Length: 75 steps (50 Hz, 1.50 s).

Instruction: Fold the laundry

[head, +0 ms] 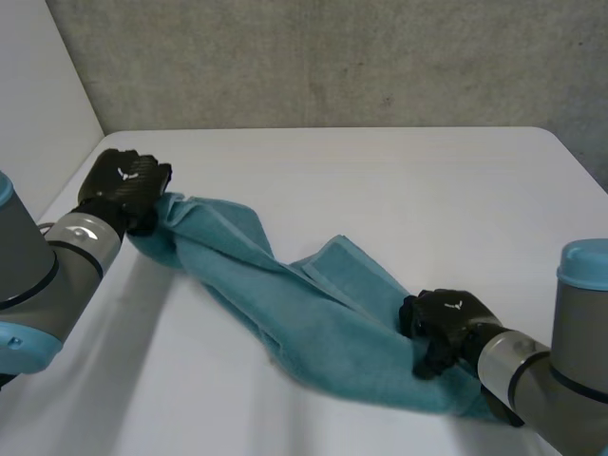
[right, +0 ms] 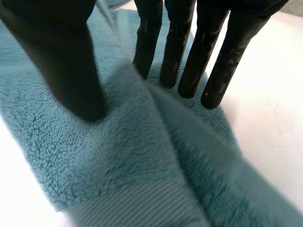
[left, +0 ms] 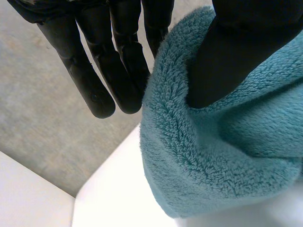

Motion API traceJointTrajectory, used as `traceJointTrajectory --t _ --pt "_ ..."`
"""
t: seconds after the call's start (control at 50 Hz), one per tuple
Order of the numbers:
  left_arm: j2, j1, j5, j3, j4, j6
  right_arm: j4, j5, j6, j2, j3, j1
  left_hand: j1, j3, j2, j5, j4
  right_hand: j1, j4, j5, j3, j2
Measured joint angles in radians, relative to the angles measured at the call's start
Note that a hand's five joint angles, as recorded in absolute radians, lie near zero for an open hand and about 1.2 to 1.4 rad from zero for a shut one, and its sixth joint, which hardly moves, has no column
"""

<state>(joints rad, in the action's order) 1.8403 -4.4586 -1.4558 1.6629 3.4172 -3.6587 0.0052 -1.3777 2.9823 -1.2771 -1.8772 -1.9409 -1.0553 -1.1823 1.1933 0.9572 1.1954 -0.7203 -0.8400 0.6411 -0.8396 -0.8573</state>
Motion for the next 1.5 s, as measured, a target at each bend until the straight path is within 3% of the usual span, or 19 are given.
traceJointTrajectory --t 0.04,0.06,0.1,0.18,0.36,0.46,0.56,0.72,0.9,1.06,1.14,1.18,1.34,1.5 --pt "0.000 -0.001 0.000 -0.005 0.018 0.007 -0.016 -0.020 -0.003 0.019 0.024 -0.007 0.000 0.000 0.000 0.000 0.000 -0.057 -0.075 0.073 -0.074 -0.074" --pt "0.001 -0.002 0.001 -0.011 0.033 0.013 -0.023 -0.031 -0.004 0.029 0.043 -0.009 0.000 0.000 0.000 0.000 0.000 -0.219 -0.287 0.276 -0.283 -0.272" --pt "0.003 -0.002 0.002 -0.027 0.052 0.022 -0.031 -0.045 -0.006 0.039 0.086 -0.011 0.000 -0.001 0.000 0.000 0.000 -0.232 -0.334 0.310 -0.327 -0.315" --pt "0.016 -0.001 0.004 -0.107 0.097 0.054 -0.036 -0.064 -0.007 0.038 0.239 -0.008 0.000 -0.004 0.003 0.000 0.001 -0.232 -0.348 0.316 -0.338 -0.319" --pt "0.088 -0.004 -0.012 -0.558 0.176 0.243 -0.077 -0.145 0.005 -0.035 0.763 -0.003 0.000 -0.008 0.005 0.000 0.001 -0.244 -0.348 0.319 -0.338 -0.319" --pt "0.100 -0.024 -0.055 -0.706 0.257 0.344 -0.174 -0.178 -0.002 -0.059 0.875 -0.007 0.000 -0.008 0.005 0.000 0.001 -0.244 -0.348 0.324 -0.339 -0.319" --pt "0.084 -0.050 -0.098 -0.646 0.354 0.395 -0.235 -0.179 -0.035 -0.075 0.798 -0.010 0.000 -0.008 0.005 0.000 0.001 -0.244 -0.348 0.333 -0.343 -0.319" --pt "0.066 -0.068 -0.088 -0.275 0.407 0.415 -0.246 -0.132 -0.154 -0.053 0.523 -0.010 0.000 -0.008 0.006 0.000 0.001 -0.244 -0.349 0.333 -0.343 -0.319" --pt "0.084 -0.096 -0.014 0.108 0.396 0.442 -0.227 -0.084 -0.276 0.064 0.264 -0.003 0.000 -0.008 0.006 0.000 0.001 -0.244 -0.349 0.334 -0.343 -0.319" --pt "0.075 -0.146 0.048 0.264 0.304 0.423 -0.231 -0.073 -0.291 0.086 0.151 0.000 0.021 0.061 -0.082 -0.034 -0.072 -0.244 -0.349 0.334 -0.343 -0.319" --pt "0.053 -0.162 0.064 0.282 0.183 0.358 -0.233 -0.068 -0.282 0.078 0.137 -0.002 0.480 0.564 -0.588 -0.526 -0.586 -0.244 -0.349 0.334 -0.343 -0.319" --pt "0.032 -0.163 0.069 0.281 0.128 0.302 -0.233 -0.067 -0.278 0.076 0.136 -0.002 0.533 0.640 -0.656 -0.602 -0.660 -0.244 -0.349 0.334 -0.343 -0.319" --pt "-0.070 -0.134 0.097 0.270 0.064 0.081 -0.234 -0.067 -0.275 0.075 0.138 -0.004 0.647 0.778 -0.795 -0.747 -0.807 -0.244 -0.349 0.334 -0.343 -0.319" --pt "-0.118 -0.042 0.115 0.267 0.070 -0.011 -0.234 -0.066 -0.275 0.077 0.130 -0.010 0.651 0.786 -0.801 -0.750 -0.811 -0.244 -0.349 0.334 -0.348 -0.319"
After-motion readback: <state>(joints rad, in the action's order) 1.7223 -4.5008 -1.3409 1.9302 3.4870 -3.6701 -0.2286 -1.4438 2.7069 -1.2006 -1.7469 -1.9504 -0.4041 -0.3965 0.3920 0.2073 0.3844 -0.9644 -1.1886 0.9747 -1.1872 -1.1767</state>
